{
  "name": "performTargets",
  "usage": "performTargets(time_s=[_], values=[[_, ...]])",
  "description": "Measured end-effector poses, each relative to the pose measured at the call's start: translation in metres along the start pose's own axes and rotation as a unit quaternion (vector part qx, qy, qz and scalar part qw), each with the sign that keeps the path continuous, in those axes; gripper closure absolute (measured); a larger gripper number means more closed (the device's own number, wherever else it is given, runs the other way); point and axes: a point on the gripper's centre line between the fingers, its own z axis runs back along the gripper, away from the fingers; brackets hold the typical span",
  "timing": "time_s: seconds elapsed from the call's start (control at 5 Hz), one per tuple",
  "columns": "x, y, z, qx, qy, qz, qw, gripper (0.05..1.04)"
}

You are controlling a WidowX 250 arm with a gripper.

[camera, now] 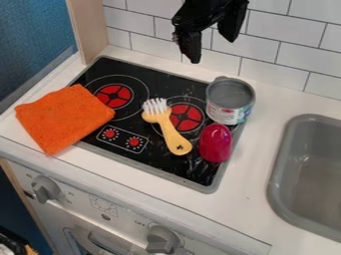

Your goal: Moved the orange towel to the right of the stove above the yellow brush and next to the can.

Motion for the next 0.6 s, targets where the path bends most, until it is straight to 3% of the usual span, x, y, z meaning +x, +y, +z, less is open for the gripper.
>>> performTargets(time_s=[0.2,0.4,0.6], values=[[-0.003,0.004,-0.01,0.017,0.006,0.0,0.9998,0.084],[0.001,0.013,-0.011,0.037,0.009,0.022,0.999,0.084],[0.015,0.031,-0.002,0.04,0.001,0.056,0.9977,0.084]])
